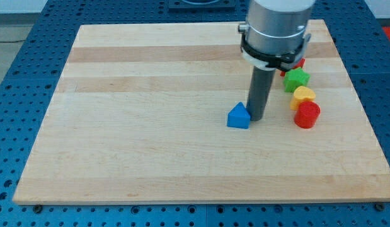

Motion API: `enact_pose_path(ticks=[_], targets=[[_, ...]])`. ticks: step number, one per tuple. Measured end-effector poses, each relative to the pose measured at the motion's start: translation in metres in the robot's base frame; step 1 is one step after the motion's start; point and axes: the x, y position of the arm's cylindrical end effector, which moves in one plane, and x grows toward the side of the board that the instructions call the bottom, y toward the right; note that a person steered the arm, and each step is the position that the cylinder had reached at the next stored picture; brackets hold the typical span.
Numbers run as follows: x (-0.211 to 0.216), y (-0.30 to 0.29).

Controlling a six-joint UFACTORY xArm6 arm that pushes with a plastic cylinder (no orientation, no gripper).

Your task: Move the blue triangle to the bottom of the board

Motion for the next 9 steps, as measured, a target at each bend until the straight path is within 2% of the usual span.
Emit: enact_pose_path(ticks=[3,6,9], targets=[[0.03,-0.081],[0.013,-0.162],[0.037,-0.226]])
